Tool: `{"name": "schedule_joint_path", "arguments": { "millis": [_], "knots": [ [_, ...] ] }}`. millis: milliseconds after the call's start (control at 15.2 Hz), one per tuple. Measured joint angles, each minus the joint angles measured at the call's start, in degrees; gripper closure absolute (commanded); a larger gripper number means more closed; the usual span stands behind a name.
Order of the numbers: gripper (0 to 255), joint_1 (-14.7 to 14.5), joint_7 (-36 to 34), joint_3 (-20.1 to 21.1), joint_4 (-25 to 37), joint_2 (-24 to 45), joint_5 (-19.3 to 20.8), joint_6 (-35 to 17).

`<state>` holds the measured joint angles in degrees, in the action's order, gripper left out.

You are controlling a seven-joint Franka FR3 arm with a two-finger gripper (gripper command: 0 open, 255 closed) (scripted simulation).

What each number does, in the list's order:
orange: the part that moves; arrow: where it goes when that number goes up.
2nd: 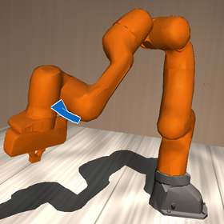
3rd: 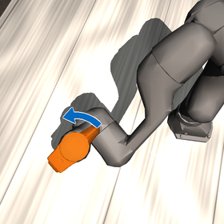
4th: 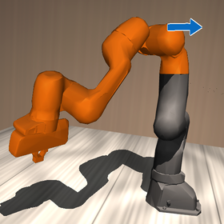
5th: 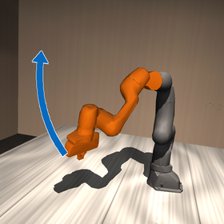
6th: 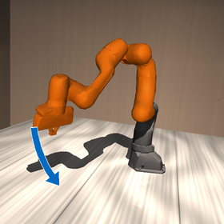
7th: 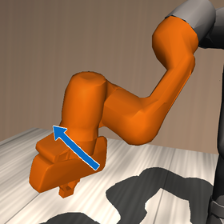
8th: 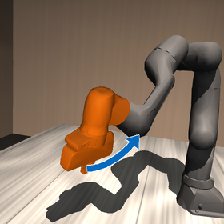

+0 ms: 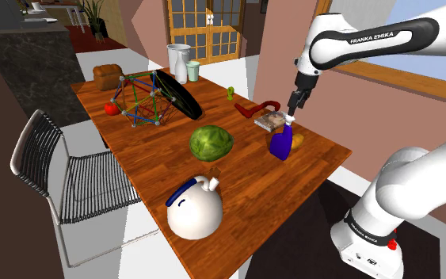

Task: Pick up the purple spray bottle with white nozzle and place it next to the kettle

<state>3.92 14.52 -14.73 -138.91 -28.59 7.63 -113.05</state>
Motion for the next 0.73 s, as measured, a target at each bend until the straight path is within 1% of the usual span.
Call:
{"name": "schedule_joint_path", "arguments": {
  "millis": [198,726],
  "knots": [
    [0,0.2,1.6,-2.1,0.0,4.4,-0.5,-4.5],
    [0,0.2,2.2,-3.2,-3.3,7.3,-0.6,-10.7]
  ]
}}
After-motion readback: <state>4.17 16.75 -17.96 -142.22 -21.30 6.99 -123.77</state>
